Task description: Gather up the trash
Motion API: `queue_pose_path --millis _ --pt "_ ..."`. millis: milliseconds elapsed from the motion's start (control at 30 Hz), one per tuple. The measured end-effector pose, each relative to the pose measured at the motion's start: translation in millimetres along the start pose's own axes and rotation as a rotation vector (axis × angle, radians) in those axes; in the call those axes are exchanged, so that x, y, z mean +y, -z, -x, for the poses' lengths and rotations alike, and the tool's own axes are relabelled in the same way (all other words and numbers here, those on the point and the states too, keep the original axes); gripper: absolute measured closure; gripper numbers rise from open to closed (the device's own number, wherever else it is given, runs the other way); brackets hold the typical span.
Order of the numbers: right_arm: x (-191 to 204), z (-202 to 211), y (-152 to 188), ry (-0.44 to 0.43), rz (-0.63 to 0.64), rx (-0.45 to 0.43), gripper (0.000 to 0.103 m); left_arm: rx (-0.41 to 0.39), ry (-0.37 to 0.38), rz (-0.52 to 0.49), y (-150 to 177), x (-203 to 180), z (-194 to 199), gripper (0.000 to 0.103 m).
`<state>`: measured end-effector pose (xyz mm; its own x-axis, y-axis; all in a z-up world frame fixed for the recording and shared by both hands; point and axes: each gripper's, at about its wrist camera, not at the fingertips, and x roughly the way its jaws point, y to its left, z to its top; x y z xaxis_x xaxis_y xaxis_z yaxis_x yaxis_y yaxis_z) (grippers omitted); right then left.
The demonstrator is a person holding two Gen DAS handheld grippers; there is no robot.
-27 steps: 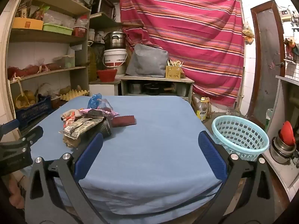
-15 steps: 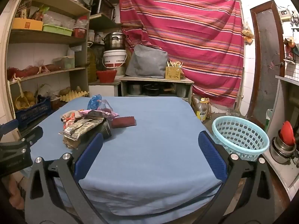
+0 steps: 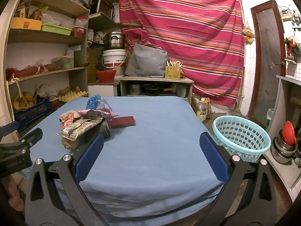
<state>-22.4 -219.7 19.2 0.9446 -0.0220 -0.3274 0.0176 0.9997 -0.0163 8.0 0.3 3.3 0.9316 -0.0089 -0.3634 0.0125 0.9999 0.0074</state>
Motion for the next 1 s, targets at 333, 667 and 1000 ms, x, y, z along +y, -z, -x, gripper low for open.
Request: queue_pose_path --millis 333,667,1000 --pt "-3 1 -1 -0.001 0.000 -0.002 0.004 -0.001 -0.001 0.000 4 3 0 0.004" --pt "-1 1 -1 -0.001 0.000 -0.004 0.004 -0.005 -0.001 -0.006 5 -2 2 0.004" --pt "0 1 -1 -0.001 -0.001 -0.004 0.004 -0.010 -0.001 -0.013 6 -5 2 0.004"
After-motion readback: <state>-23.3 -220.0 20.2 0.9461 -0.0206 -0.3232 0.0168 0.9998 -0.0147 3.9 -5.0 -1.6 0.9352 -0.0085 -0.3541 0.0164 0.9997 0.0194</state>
